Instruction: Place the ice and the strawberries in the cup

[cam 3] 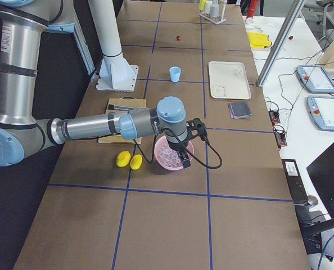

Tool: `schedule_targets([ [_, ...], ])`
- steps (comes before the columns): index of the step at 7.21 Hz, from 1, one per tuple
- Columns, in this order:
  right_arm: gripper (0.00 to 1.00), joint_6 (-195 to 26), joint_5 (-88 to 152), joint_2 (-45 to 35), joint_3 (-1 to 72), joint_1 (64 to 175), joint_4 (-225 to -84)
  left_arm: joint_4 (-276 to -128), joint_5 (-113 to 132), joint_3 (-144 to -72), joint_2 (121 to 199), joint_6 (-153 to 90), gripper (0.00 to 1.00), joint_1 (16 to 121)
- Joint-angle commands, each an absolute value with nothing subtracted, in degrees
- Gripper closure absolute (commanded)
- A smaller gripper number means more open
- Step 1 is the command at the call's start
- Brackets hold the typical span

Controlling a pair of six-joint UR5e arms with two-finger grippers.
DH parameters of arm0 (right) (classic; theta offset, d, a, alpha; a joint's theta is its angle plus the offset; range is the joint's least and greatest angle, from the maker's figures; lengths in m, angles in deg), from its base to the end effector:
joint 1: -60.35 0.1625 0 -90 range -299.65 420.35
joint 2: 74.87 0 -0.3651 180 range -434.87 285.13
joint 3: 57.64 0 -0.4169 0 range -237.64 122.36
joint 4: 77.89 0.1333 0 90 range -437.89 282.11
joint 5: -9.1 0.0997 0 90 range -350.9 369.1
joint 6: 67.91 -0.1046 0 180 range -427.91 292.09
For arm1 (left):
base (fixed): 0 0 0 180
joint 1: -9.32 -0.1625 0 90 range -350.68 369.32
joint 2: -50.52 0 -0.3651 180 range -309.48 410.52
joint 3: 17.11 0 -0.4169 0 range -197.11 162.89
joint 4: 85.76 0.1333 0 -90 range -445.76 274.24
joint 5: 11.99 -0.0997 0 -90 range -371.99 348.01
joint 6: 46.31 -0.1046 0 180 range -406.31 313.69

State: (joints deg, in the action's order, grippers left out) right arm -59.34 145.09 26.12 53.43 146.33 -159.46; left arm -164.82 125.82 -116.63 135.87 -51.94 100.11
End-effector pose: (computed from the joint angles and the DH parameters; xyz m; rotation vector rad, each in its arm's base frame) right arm 0.0258 -0.4614 0.4852 0.3383 -0.7862 -0.3358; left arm -0.0624 -0.4767 0.5714 -0.0529 0.8379 0.0353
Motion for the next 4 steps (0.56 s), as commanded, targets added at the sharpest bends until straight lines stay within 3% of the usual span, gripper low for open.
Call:
schedule_targets([
  [1, 0.00, -63.4, 144.6, 25.6, 52.9, 136.6, -156.0, -164.8, 125.8, -116.6, 135.9, -51.9, 0.00, 100.0],
  [4, 0.00, -65.4, 137.5, 22.3, 53.0, 127.0, -155.7, -164.8, 125.9, -116.6, 136.0, -52.0, 0.00, 99.7],
])
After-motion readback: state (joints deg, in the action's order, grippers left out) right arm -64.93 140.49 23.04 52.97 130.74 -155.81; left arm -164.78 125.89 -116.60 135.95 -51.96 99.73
